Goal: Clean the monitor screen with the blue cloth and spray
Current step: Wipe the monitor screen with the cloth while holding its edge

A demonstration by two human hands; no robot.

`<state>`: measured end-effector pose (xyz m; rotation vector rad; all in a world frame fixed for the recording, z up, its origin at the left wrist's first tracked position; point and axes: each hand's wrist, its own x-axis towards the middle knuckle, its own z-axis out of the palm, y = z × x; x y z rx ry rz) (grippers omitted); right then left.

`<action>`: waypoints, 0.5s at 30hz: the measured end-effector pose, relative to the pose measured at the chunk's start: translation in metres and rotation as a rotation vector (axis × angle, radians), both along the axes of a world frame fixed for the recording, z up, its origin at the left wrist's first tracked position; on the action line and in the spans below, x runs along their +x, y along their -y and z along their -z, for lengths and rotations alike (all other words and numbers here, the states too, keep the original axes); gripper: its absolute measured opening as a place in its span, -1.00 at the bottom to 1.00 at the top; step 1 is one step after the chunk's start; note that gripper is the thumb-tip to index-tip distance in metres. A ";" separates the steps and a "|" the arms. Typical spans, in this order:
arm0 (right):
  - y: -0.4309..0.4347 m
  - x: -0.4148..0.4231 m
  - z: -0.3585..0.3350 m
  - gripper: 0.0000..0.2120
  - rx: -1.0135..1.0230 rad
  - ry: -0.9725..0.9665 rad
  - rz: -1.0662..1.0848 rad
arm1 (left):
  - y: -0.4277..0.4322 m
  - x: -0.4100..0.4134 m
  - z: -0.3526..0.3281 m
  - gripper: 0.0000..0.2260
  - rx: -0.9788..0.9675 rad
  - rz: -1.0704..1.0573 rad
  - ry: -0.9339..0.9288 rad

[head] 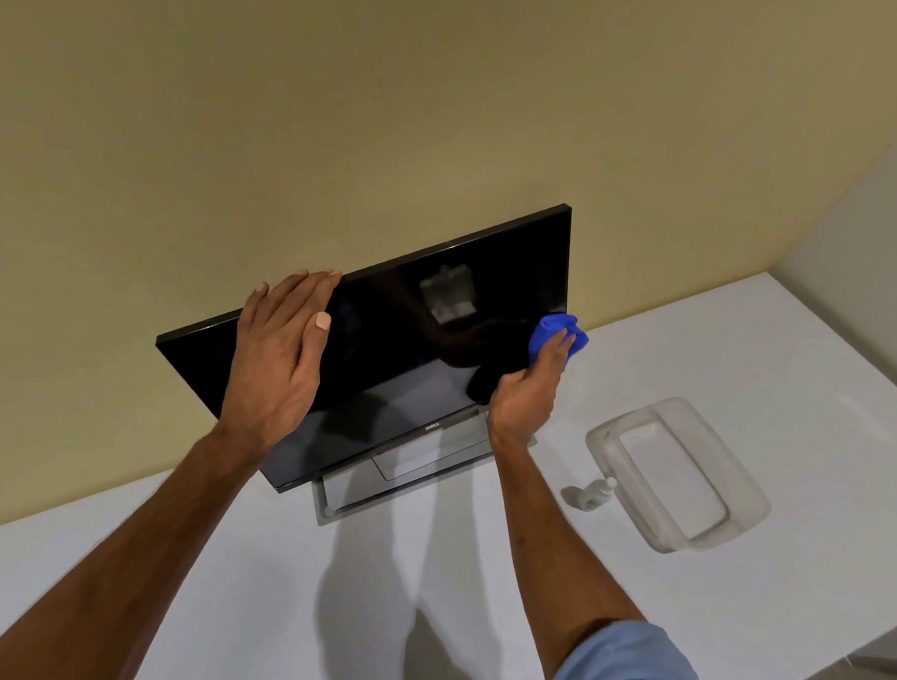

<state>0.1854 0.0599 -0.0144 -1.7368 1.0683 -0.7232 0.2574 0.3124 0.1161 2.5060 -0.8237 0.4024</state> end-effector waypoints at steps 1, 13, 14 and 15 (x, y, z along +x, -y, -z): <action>-0.002 -0.004 0.005 -0.49 0.145 0.041 0.031 | 0.000 -0.001 -0.001 -0.52 0.015 -0.001 -0.008; -0.043 -0.016 0.008 -0.52 0.575 0.235 0.210 | -0.012 0.004 -0.036 -0.48 0.240 0.117 -0.177; -0.054 -0.018 0.012 -0.54 0.510 0.231 0.164 | -0.015 0.007 -0.040 -0.49 0.261 0.136 -0.190; -0.068 -0.018 0.017 -0.59 0.554 0.275 0.145 | -0.017 0.009 -0.043 -0.50 0.283 0.146 -0.200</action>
